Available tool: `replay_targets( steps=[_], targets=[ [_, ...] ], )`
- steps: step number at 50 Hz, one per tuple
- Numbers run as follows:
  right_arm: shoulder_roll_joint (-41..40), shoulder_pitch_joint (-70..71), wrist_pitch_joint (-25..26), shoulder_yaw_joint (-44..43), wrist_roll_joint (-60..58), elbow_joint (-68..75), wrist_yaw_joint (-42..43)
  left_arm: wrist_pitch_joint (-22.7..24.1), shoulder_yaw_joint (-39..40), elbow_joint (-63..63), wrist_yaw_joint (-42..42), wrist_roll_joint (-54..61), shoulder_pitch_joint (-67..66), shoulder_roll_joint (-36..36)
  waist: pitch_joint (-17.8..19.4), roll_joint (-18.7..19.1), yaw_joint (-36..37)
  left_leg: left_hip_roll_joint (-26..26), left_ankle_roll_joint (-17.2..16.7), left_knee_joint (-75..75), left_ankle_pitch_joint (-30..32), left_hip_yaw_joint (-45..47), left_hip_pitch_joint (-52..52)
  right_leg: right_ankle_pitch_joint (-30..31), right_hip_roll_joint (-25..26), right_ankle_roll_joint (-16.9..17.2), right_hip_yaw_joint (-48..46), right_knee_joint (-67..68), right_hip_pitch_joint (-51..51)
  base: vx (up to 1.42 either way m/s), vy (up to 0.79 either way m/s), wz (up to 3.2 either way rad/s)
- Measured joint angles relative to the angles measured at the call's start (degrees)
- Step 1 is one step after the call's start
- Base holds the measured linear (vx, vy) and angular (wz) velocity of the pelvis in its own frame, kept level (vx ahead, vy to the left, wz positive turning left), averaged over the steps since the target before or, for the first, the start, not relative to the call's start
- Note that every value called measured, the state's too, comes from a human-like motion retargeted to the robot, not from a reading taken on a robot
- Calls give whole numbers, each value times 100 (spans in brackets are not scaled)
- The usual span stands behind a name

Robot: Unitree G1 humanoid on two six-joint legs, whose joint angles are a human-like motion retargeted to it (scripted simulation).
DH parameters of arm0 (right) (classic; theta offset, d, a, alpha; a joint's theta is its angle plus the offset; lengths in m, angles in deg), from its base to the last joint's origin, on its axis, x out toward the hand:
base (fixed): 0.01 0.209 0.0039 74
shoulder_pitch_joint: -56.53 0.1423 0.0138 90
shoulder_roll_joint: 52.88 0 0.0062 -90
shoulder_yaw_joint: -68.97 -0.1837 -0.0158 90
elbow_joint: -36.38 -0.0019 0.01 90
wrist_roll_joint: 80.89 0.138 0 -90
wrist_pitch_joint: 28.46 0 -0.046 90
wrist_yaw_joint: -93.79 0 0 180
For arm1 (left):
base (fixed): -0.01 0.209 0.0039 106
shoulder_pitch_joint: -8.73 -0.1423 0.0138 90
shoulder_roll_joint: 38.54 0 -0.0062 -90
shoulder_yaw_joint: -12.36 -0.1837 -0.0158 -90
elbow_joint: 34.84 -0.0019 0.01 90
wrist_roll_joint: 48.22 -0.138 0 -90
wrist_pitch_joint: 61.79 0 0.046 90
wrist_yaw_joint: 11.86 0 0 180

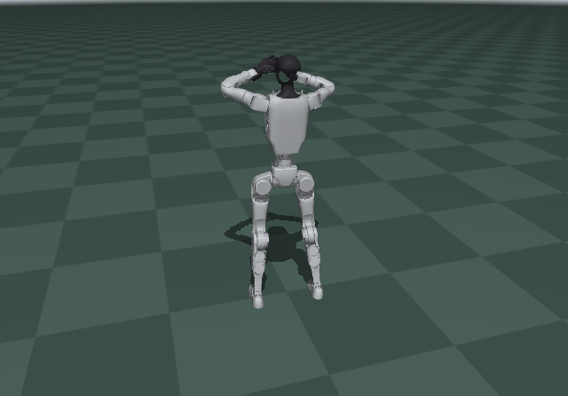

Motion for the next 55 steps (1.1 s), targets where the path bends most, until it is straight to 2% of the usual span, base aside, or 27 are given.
replay_targets(
  steps=[3,5,8,13,15,17,22,28,32,37,45,49,53,55],
  targets=[
    [-180,-1170,18,-395,-1258,-133,72,-1,562,144,0,-1010,-1180,43,71,-58,-94,-81,82,2,-3,-43,69,-63,-86,0,-13,66,59,0,0,0],
    [-387,-2154,-206,-731,-2475,41,75,400,997,54,197,-1188,-2218,361,110,-47,-34,16,-32,35,-92,-5,144,-76,19,0,7,35,147,-1,-5,-9],
    [-868,-3706,-232,-1029,-3437,465,339,481,1477,-261,187,-1471,-3806,954,20,-57,16,-13,11,-27,-88,7,225,-63,-9,0,20,-43,230,0,0,0],
    [-1855,-5134,-204,-1046,-4447,1976,650,491,1657,-1601,169,-1889,-5188,2083,209,-52,-32,-88,92,-20,-70,-74,226,-142,-95,-1,-50,80,223,0,0,0],
    [-2274,-5642,-175,-909,-4916,2701,766,489,1509,-2248,145,-2175,-5691,2537,138,-42,-31,-98,112,-62,-45,-82,245,-122,-105,-10,-65,35,248,0,0,0],
    [-2527,-5668,-148,-801,-5259,3368,766,472,1390,-2978,235,-2349,-5721,2885,284,-13,-53,-97,129,-20,-50,-100,188,-152,-107,-28,-76,108,186,0,0,0],
    [-3065,-5891,-109,-373,-5930,4557,759,353,965,-4782,479,-2817,-6038,3791,335,24,-104,-100,175,-11,-28,-122,122,-147,-109,-76,-96,114,132,0,0,0],
    [-3411,-5944,-215,86,-6270,5115,398,94,685,-6476,689,-3264,-6338,4664,297,38,-177,-103,211,-20,-4,-134,51,-140,-110,-115,-101,117,58,0,0,0],
    [-3605,-5928,-264,137,-6260,5401,57,29,751,-7029,715,-3354,-6430,5014,286,56,-212,-104,202,-17,0,-140,15,-129,-108,-127,-104,91,40,0,0,0],
    [-3560,-5996,-282,-198,-5929,5275,-30,196,1075,-6471,638,-3119,-6504,4776,299,63,-191,-101,177,-15,-7,-131,8,-124,-106,-108,-97,89,31,0,0,0],
    [-2540,-6278,-340,-1178,-5260,3375,425,581,1814,-3895,429,-2110,-6676,3420,376,26,-89,-105,125,-18,-25,-103,44,-127,-114,-26,-71,117,37,0,0,0],
    [-1926,-6355,-447,-1640,-4968,2381,198,777,2194,-2706,875,-1431,-6700,2736,392,8,-67,-103,88,-13,-35,-99,52,-113,-112,-5,-72,79,65,0,0,0],
    [-1295,-6603,-593,-2197,-4523,1332,-371,919,2740,-1457,1724,-519,-6968,1983,310,-6,-42,-76,47,-38,-42,-65,75,-71,-79,0,-51,-3,96,0,0,0],
    [-967,-6555,-657,-2553,-4180,897,-662,943,3112,-972,2122,37,-6937,1622,384,-5,-55,-62,25,-6,-57,-65,41,-86,-66,0,-51,36,59,0,0,0]
  ],
)
